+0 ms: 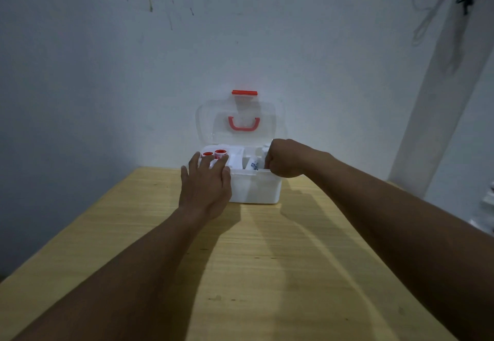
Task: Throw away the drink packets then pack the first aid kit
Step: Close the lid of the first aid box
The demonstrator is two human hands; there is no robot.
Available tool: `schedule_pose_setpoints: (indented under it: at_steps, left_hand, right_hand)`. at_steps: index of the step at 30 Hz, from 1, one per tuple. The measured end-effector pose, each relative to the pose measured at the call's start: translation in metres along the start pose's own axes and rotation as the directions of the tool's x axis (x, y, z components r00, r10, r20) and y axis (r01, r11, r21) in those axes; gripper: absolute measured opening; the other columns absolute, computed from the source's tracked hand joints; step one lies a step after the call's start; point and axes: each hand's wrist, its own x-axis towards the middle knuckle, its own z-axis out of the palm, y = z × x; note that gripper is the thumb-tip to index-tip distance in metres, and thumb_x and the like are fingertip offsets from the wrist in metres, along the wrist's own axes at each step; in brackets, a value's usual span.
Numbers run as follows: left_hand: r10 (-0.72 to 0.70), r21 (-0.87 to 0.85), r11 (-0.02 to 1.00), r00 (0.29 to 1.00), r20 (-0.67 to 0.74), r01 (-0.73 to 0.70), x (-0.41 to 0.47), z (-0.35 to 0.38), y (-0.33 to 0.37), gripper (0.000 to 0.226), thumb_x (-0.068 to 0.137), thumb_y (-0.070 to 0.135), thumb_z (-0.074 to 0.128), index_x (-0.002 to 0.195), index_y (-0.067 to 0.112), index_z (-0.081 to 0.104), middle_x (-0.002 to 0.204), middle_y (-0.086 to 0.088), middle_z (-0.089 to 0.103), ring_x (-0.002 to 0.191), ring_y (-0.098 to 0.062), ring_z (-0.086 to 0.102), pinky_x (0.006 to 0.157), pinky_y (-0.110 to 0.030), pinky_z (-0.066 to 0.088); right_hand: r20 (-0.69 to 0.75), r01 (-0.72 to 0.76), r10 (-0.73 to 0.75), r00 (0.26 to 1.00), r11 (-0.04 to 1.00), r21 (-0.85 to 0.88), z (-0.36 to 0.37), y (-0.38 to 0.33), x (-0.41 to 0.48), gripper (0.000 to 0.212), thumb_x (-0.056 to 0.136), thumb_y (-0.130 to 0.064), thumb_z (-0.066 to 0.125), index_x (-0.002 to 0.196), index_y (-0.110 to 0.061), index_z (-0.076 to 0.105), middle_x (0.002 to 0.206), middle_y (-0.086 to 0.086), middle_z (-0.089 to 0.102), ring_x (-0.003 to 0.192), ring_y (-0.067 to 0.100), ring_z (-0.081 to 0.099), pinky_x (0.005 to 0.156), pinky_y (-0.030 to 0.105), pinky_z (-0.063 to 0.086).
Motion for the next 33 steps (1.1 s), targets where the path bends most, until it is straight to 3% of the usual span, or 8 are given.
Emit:
schedule_pose_setpoints:
  at_steps: [5,9,13,17,20,23,28,33]
  left_hand:
    - [-0.022,0.043,0.999,1.000,-0.012,0.023,0.004,0.000,0.001,0.051,0.097,0.041,0.022,0.144,0.032,0.043,0.149,0.001,0.045,0.145,-0.026,0.023,0.117,-0.058,0.013]
    - [-0.035,-0.028,0.999,0.994,-0.106,0.033,0.021,-0.006,0.004,0.052,0.095,0.042,0.023,0.139,0.029,0.048,0.140,-0.002,0.053,0.135,-0.024,0.039,0.113,-0.056,0.024]
    - [-0.035,-0.115,0.993,0.985,-0.170,0.016,0.062,-0.019,0.005,0.047,0.099,0.034,0.034,0.143,0.023,0.043,0.148,-0.009,0.043,0.135,-0.028,0.039,0.110,-0.048,0.033]
    - [-0.042,-0.067,0.997,0.982,-0.182,0.030,0.098,-0.031,0.000,0.054,0.099,0.029,0.038,0.151,0.021,0.025,0.157,-0.012,0.026,0.140,-0.032,0.031,0.109,-0.049,0.035]
    - [-0.028,-0.042,0.999,0.994,-0.107,0.024,0.115,-0.034,-0.005,0.061,0.099,0.028,0.036,0.155,0.021,0.012,0.162,-0.011,0.016,0.145,-0.033,0.023,0.113,-0.051,0.029]
    - [0.005,-0.057,0.998,0.999,-0.046,-0.007,0.124,-0.036,-0.006,0.061,0.100,0.030,0.033,0.155,0.022,0.008,0.161,-0.013,0.019,0.145,-0.034,0.022,0.116,-0.052,0.025]
    - [-0.032,-0.115,0.993,0.986,-0.162,0.013,0.119,-0.048,-0.003,0.051,0.100,0.045,0.032,0.148,0.027,0.035,0.145,-0.015,0.043,0.131,-0.033,0.042,0.104,-0.054,0.041]
    - [-0.022,-0.217,0.976,0.980,-0.199,-0.023,0.094,-0.053,-0.001,0.039,0.100,0.044,0.035,0.125,0.021,0.055,0.133,-0.010,0.054,0.115,-0.026,0.055,0.085,-0.036,0.046]
  right_hand:
    - [-0.080,-0.015,0.022,0.997,0.997,0.081,-0.007,0.001,0.005,0.025,0.083,-0.018,0.057,0.098,-0.006,0.073,0.095,0.011,0.073,0.085,0.028,0.068,0.081,0.043,0.059]
    - [-0.285,-0.028,0.070,0.956,0.988,0.149,-0.026,0.002,0.011,0.034,0.067,-0.020,0.047,0.085,-0.009,0.074,0.086,0.010,0.074,0.078,0.030,0.069,0.076,0.043,0.061]
    - [-0.468,-0.058,0.132,0.874,0.984,0.169,-0.046,0.002,0.025,0.037,0.077,-0.019,0.047,0.108,-0.008,0.065,0.112,0.012,0.067,0.099,0.032,0.063,0.085,0.041,0.054]
    - [-0.429,-0.065,0.138,0.893,0.981,0.181,-0.055,0.005,0.046,0.051,0.094,-0.024,0.044,0.142,-0.006,0.039,0.141,0.018,0.046,0.128,0.038,0.047,0.100,0.046,0.042]
    - [-0.324,-0.072,0.133,0.937,0.979,0.193,-0.056,0.009,0.058,0.057,0.099,-0.028,0.039,0.149,-0.003,0.028,0.150,0.022,0.039,0.137,0.041,0.039,0.108,0.047,0.036]
    - [-0.281,-0.054,0.121,0.952,0.970,0.237,-0.053,0.014,0.059,0.056,0.102,-0.029,0.037,0.149,-0.001,0.029,0.149,0.026,0.040,0.137,0.042,0.039,0.111,0.046,0.035]
    - [-0.313,-0.008,0.102,0.944,0.958,0.288,-0.050,0.015,0.042,0.037,0.104,-0.029,0.036,0.127,-0.008,0.056,0.137,0.024,0.046,0.130,0.043,0.043,0.104,0.045,0.039]
    - [-0.304,0.038,0.059,0.951,0.952,0.303,-0.045,0.015,0.013,0.046,0.099,-0.038,0.051,0.139,-0.016,0.051,0.143,0.014,0.043,0.121,0.029,0.055,0.096,0.033,0.040]
